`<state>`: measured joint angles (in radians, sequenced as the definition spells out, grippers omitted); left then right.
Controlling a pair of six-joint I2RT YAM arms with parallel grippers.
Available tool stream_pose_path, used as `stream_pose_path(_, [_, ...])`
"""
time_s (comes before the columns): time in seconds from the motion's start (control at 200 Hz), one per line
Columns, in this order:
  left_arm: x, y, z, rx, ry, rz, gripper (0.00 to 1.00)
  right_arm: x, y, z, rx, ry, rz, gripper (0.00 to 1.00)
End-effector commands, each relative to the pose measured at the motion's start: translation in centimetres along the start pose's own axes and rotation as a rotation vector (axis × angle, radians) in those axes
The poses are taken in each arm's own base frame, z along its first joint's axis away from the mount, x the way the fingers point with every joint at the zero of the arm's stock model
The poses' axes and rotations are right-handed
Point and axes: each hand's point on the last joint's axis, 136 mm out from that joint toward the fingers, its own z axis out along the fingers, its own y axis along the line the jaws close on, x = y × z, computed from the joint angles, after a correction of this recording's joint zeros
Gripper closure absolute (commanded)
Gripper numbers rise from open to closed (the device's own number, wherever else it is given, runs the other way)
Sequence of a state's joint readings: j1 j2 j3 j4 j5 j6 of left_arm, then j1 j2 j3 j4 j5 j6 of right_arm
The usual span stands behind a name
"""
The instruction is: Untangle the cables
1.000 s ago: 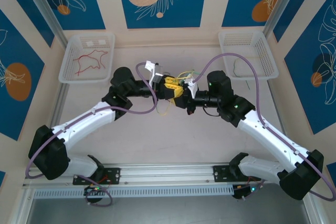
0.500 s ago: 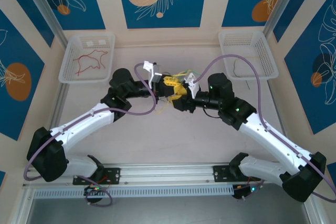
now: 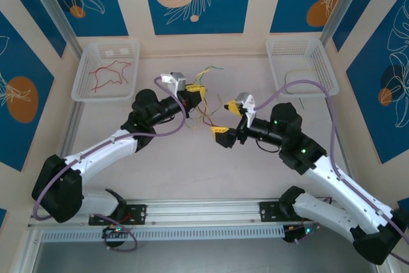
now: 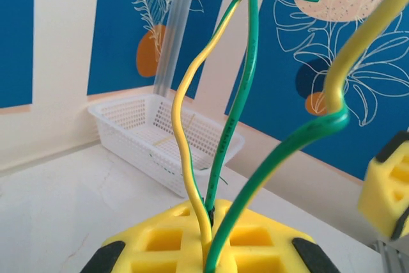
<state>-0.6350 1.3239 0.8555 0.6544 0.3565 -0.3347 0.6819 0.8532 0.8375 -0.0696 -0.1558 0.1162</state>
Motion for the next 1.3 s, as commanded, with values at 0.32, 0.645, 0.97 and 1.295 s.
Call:
stream_pose_path(0.32, [-2.4, -1.5, -0.2, 0.011, -0.093, 0.053, 1.0, 0.3, 0.3, 7.0, -0.093, -0.03, 0.049, 0.0])
stream_pose_path(0.645, [-2.5, -2.2, 0.0, 0.045, -0.113, 0.038, 1.0, 0.8, -0.4, 11.8, 0.045, -0.055, -0.051, 0.0])
stream_pose_path(0.97, [-2.9, -2.7, -1.3, 0.061, -0.166, -0.04, 1.0, -1.0, -2.3, 12.6, 0.153, -0.228, -0.133, 0.52])
stream_pose_path(1.295, [-3.6, -2.9, -2.4, 0.043, -0.189, -0.05, 1.0, -0.6, -3.3, 12.1, 0.189, -0.231, -0.151, 1.0])
